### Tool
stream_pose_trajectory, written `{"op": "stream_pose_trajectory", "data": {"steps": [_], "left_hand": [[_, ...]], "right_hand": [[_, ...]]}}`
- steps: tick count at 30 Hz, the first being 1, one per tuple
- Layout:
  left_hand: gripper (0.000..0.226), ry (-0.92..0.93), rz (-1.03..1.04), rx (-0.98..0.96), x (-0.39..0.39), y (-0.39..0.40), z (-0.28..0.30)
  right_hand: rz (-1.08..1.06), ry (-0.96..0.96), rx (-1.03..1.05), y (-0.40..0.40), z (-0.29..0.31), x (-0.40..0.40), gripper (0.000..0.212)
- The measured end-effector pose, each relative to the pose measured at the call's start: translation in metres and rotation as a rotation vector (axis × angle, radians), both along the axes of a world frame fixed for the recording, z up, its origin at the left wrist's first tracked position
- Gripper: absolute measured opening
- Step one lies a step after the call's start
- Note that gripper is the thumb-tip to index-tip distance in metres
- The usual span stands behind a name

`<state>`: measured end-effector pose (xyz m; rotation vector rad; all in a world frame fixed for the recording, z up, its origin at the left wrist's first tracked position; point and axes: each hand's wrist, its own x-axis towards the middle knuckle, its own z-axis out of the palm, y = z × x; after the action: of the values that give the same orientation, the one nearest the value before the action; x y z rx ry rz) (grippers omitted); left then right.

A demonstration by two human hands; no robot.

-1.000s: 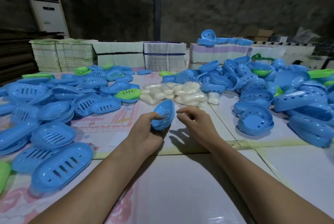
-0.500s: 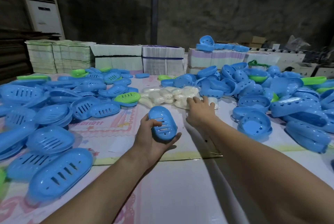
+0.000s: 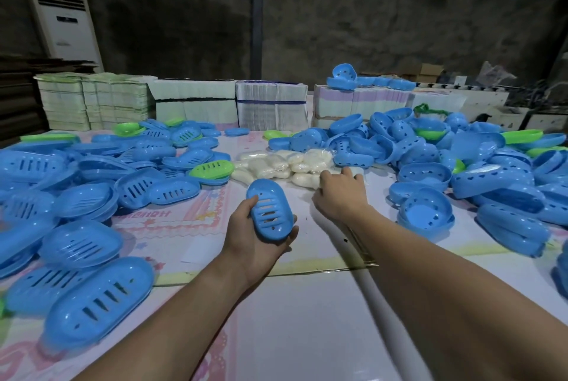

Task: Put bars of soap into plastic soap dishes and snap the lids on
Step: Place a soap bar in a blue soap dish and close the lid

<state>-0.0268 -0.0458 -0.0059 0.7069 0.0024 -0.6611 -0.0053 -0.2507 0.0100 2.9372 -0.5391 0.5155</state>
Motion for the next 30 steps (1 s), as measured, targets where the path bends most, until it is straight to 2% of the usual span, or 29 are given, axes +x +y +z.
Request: {"op": "stream_pose_trajectory", "data": {"steps": [1,4,5,10,15,18,21,24,26,30], "left_hand": [[0.044,-0.002,0.009,0.007,0.0,-0.001,0.0],[0.056,0.0,0.027,0.009,0.0,-0.001,0.002],[0.056,0.0,0.028,0.005,-0.001,-0.002,0.003],[0.047,-0.05,0.021,-0.018,-0.01,-0.006,0.007],[0.048,-0.092,-0.056,-0.012,-0.021,-0.01,0.01],[0.05,-0.097,-0.054,0.01,-0.027,-0.016,0.006],[0.051,-0.115,-0.021,0.012,-0.027,-0.018,0.002],[0.05,-0.105,-0.018,-0.005,-0.027,-0.019,0.003],[0.051,-0.106,-0.019,-0.006,-0.027,-0.021,0.003],[0.051,-0.12,-0.029,0.018,-0.026,-0.019,0.0]], "right_hand": [[-0.003,-0.059,0.12,0.003,0.001,-0.004,0.027],[0.049,-0.283,0.762,0.017,0.015,-0.019,0.036],[0.086,-0.331,0.92,0.024,0.02,-0.026,0.038],[0.258,-0.325,1.144,0.06,0.025,-0.053,0.032],[0.374,-0.447,1.302,0.08,0.011,-0.064,0.016],[0.437,-0.526,1.218,0.084,0.007,-0.068,0.013],[0.345,-0.578,0.857,0.08,0.007,-0.063,0.019],[0.26,-0.523,0.639,0.075,0.006,-0.06,0.032],[0.274,-0.516,0.488,0.072,0.003,-0.061,0.035],[0.246,-0.378,0.218,0.074,0.001,-0.062,0.047]]}}
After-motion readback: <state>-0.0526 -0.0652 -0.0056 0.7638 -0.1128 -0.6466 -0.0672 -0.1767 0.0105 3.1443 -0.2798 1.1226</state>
